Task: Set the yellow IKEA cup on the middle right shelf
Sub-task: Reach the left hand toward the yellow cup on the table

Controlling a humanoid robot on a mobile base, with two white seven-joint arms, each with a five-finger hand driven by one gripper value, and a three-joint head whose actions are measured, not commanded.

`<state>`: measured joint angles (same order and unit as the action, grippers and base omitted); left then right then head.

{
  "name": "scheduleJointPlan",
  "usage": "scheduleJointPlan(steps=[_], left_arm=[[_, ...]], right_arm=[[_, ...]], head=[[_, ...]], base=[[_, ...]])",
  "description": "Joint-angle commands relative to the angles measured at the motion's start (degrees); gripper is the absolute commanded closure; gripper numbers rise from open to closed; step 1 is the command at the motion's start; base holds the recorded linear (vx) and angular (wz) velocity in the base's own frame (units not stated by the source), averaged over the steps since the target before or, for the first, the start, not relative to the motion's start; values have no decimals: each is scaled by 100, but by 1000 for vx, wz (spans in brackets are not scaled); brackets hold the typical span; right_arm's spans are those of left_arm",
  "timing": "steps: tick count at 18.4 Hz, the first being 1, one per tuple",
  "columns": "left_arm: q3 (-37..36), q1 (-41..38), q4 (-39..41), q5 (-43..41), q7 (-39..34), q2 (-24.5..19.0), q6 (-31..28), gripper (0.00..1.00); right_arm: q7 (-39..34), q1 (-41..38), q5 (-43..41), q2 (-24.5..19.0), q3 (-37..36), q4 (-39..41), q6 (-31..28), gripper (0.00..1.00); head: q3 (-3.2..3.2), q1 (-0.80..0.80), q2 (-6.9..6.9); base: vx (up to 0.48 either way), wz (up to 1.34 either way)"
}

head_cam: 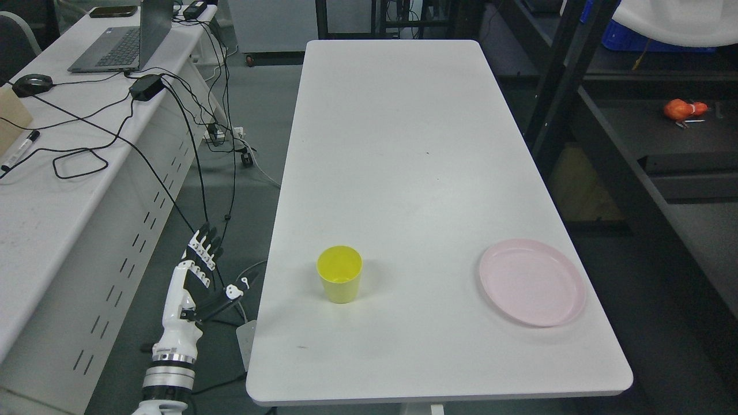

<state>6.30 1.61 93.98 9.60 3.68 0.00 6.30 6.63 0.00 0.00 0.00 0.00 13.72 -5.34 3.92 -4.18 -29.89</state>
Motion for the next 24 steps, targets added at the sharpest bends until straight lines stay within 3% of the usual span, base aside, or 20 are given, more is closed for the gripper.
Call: scheduleJointPlan(steps=[1, 6, 10, 17, 19, 24], left_arm=[[-67, -64, -125, 59, 10, -100, -32, 1], [-435, 24, -151, 542, 89, -100, -58, 1], [-646, 726, -757, 683, 150, -100, -93, 2], [-2087, 877, -819, 1017, 274, -100, -172, 2], [-2141, 885, -854, 1017, 274, -100, -479, 1], [-2273, 964, -1013, 1009, 300, -100, -612, 1]], right_arm=[[5, -79, -141, 100, 97, 0, -3, 1], [5, -79, -141, 100, 97, 0, -3, 1], [5, -79, -141, 100, 97, 0, -3, 1], [5, -79, -141, 100, 97, 0, -3, 1], [5, -79, -141, 100, 97, 0, -3, 1], [5, -79, -141, 100, 97, 0, -3, 1]], head=[[0, 0, 0], [0, 0, 0], [0, 0, 0], [0, 0, 0], [0, 0, 0], [0, 0, 0]], base=[[-13, -60], [-7, -31], [0, 0], [1, 4], [0, 0], [0, 0]])
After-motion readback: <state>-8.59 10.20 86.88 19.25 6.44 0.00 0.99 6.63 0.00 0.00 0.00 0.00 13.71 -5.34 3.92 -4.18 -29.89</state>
